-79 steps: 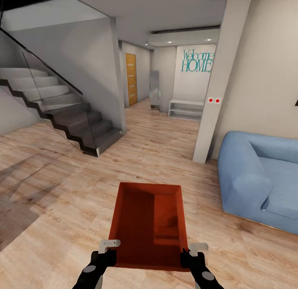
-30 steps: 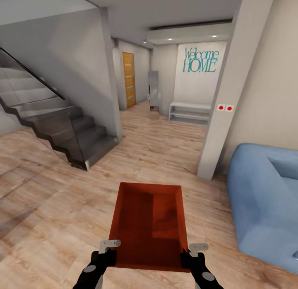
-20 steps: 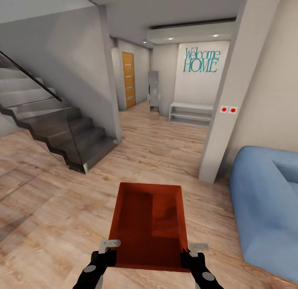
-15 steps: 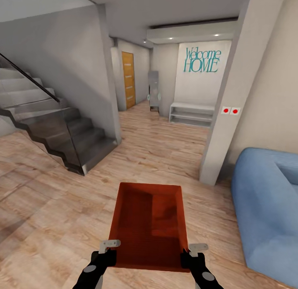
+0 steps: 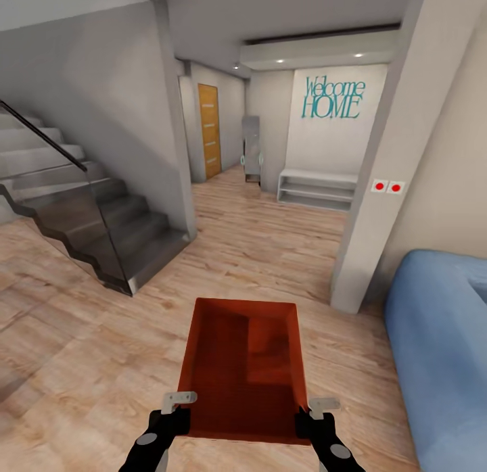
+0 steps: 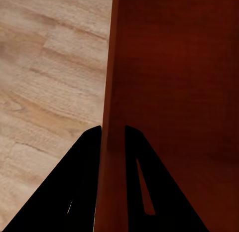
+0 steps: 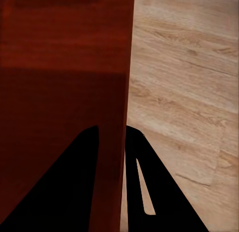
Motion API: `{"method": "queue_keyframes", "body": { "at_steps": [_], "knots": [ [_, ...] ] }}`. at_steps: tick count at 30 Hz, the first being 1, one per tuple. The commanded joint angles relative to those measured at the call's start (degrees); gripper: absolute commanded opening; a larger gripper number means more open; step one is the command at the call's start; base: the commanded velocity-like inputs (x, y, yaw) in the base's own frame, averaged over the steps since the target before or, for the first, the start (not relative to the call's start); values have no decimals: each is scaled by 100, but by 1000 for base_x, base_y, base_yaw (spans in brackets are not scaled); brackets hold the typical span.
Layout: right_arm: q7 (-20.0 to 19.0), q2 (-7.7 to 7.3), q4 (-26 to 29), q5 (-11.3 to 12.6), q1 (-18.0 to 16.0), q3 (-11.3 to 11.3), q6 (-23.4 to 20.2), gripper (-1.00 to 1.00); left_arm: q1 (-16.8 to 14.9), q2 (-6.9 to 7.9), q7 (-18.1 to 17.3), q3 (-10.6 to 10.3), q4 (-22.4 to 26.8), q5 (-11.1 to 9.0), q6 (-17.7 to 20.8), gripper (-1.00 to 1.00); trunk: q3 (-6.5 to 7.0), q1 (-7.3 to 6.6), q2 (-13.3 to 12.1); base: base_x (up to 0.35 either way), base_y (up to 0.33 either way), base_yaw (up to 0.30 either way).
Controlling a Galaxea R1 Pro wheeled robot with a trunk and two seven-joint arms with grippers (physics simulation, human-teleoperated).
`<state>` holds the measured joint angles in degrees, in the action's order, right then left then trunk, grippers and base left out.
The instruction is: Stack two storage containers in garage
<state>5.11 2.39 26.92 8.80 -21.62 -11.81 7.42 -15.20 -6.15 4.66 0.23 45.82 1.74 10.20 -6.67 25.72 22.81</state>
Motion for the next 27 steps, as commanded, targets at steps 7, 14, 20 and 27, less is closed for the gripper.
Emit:
{"method": "queue_keyframes", "body": {
  "at_steps": [7,14,20,27],
  "knots": [
    [51,-1,12,34,-9,4,32,-100,-1,-308,-35,-163,-3,-39,193,-100,-11,6,11,331,0,0],
    [51,-1,13,34,-9,4,31,-100,-1,-308,-35,-163,-3,-42,193,-100,-11,6,11,331,0,0],
    [51,-1,14,34,-9,4,31,-100,-1,-311,-31,-163,-3,-34,186,-100,-11,6,11,331,0,0],
    [51,-1,15,34,-9,8,31,-100,-1,-310,-35,-163,-3,-59,185,-100,-11,6,11,331,0,0]
  ]
}}
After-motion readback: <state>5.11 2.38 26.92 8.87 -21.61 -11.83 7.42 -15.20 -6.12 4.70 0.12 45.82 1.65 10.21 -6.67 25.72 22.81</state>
